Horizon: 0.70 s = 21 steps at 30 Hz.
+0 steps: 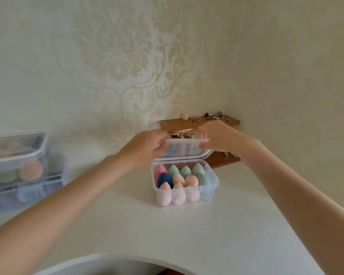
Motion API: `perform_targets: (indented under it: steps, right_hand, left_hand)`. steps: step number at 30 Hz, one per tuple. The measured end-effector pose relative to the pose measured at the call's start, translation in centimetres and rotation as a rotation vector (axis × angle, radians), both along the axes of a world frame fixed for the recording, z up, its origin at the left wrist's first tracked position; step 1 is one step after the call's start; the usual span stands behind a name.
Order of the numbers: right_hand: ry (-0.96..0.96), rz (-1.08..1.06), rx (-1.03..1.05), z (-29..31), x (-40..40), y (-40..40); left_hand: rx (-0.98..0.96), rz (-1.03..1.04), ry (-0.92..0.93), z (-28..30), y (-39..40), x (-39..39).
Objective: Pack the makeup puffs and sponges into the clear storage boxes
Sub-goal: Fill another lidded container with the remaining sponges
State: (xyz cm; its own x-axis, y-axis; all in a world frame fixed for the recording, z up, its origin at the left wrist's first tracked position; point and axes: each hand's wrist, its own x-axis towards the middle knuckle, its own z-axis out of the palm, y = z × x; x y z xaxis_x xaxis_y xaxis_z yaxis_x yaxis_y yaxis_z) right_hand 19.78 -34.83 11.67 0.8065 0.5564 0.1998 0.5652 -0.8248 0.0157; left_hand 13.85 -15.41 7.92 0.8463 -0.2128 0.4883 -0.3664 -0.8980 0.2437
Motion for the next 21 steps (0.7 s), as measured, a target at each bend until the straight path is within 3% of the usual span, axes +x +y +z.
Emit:
perform_targets:
  steps: [5,8,12,21]
  right_hand:
    - [0.277,0.053,-0.215,-3.2,-3.9,-0.3]
    - [0.305,0.057,-0.189,-4.8,-4.7,-0.3]
    - [0.347,0.068,-0.075,-5.0,-4.8,-0.8]
    - [-0.022,0.045,-0.262,-7.0,-5.3,0.9]
  left_hand:
    - [0.188,-0.088,0.106,-4.0,-0.2,-3.4]
    - [0.252,-0.111,0.166,-5.9,0.0,-3.8]
    - [0.160,-0.082,0.240,-6.1,-0.2,-4.0]
    - [0.291,0.051,0.132,-6.7,-1.4,-3.3]
